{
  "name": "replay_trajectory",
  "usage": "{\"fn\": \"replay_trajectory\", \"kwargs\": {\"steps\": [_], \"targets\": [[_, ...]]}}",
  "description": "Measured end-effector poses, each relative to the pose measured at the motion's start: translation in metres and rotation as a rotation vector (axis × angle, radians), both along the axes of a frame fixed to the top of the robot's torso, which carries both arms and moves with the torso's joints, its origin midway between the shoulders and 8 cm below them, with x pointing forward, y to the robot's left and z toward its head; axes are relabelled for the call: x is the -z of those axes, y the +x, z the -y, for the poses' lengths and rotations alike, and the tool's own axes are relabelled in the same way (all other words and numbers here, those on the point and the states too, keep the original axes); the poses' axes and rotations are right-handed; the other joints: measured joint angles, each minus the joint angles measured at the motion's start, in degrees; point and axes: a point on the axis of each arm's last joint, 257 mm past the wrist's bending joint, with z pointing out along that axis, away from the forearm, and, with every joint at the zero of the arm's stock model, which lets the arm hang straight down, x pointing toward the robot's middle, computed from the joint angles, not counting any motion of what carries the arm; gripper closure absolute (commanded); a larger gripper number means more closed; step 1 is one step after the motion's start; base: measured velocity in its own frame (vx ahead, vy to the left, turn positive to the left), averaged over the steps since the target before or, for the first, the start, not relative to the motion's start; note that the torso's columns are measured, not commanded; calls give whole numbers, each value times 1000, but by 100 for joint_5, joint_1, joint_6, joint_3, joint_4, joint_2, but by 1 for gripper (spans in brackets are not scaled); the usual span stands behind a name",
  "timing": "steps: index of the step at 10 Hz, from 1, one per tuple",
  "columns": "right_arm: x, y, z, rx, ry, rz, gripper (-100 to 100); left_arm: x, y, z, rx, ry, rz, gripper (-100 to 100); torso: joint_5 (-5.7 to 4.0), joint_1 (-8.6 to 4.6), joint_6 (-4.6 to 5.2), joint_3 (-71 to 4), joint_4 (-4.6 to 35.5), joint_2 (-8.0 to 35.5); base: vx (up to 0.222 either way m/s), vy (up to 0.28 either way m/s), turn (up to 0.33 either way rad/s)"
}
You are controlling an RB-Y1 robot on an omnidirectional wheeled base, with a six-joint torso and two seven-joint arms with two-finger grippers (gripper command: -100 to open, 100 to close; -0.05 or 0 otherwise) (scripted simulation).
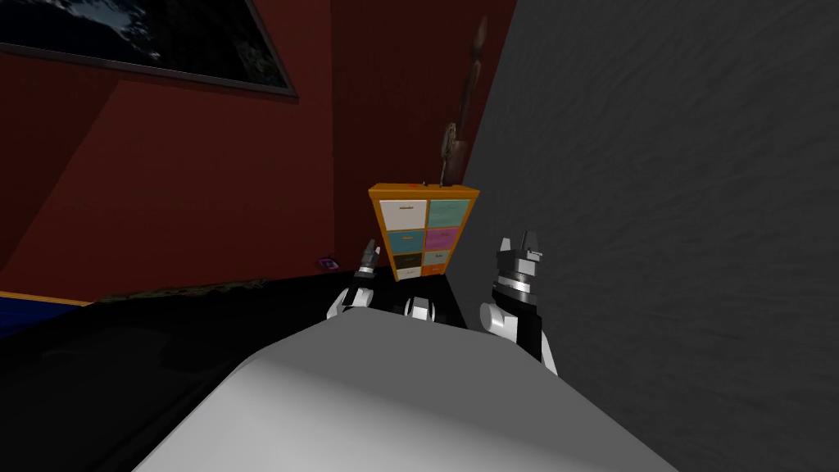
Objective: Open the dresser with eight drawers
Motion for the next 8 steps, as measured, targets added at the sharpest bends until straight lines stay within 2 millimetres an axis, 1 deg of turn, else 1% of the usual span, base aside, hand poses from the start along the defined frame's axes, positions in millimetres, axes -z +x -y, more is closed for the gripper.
{"fn": "replay_trajectory", "kwargs": {"steps": [5, 8], "targets": [[0, 0, 0, 0, 0, 0, 0, 28, 5, -10, -6, 5, -47, -100, 0, 0, 0, -3, -1, -7, 96, -59, 5], [0, 0, 0, 0, 0, 0, 0, 50, 9, -14, -16, -7, -77, -100, 0, 0, 0, 1, 1, 0, 113, -75, 6]]}}
